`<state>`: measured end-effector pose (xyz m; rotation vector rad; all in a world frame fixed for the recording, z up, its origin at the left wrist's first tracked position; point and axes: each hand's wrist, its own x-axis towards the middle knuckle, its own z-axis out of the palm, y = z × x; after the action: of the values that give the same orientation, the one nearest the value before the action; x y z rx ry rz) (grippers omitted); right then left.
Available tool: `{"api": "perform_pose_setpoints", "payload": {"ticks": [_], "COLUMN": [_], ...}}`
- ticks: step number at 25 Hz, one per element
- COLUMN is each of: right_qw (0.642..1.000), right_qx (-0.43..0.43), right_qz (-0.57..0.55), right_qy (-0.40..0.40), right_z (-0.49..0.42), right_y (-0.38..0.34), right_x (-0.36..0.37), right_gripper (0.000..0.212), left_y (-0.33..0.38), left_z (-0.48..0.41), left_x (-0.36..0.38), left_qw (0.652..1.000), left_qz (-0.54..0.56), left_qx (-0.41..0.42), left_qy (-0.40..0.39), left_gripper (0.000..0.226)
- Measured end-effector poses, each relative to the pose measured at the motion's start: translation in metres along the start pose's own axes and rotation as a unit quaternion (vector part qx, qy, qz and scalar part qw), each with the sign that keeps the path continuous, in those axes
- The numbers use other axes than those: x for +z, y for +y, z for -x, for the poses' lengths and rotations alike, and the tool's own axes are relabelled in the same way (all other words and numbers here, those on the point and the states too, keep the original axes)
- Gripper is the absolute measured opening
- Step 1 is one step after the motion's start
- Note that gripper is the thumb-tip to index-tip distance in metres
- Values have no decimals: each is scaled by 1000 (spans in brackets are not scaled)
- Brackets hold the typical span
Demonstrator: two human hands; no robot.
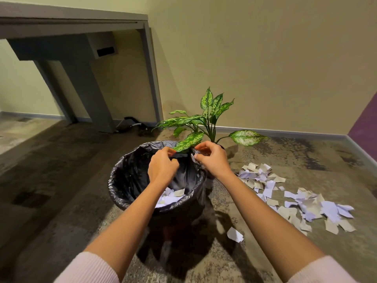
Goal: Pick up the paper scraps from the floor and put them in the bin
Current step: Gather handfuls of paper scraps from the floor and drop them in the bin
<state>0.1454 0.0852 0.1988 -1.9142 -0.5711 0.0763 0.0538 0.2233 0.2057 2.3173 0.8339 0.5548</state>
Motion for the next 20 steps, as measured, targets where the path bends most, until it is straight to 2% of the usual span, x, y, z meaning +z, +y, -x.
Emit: {"api": "perform_pose_setpoints", "payload": {"ticks": [3, 6, 10, 14, 20], "right_qw": [1000, 999, 994, 981, 945], "right_qx": [19, 43, 93, 155, 263], "right_qz": [16, 16, 53, 116, 183], "right_qy": [12, 18, 22, -11, -60], "right_z": [7, 18, 44, 79, 138], "right_y": [11, 28, 69, 131, 230], "right_x": [-24, -52, -85, -106, -111], "right_gripper": [17, 20, 18, 20, 20], "left_y": [31, 59, 82, 64, 2], "left_z": [10, 27, 57, 90, 129], "left_x": [12, 35, 85, 143, 218], "left_qw": [998, 986, 962, 955, 931], "left_qz": [-1, -2, 1, -18, -113], "left_qx": [62, 166, 262, 230, 167], "left_qy": [0, -9, -81, -185, -306], "left_gripper": [28, 24, 23, 22, 27]}}
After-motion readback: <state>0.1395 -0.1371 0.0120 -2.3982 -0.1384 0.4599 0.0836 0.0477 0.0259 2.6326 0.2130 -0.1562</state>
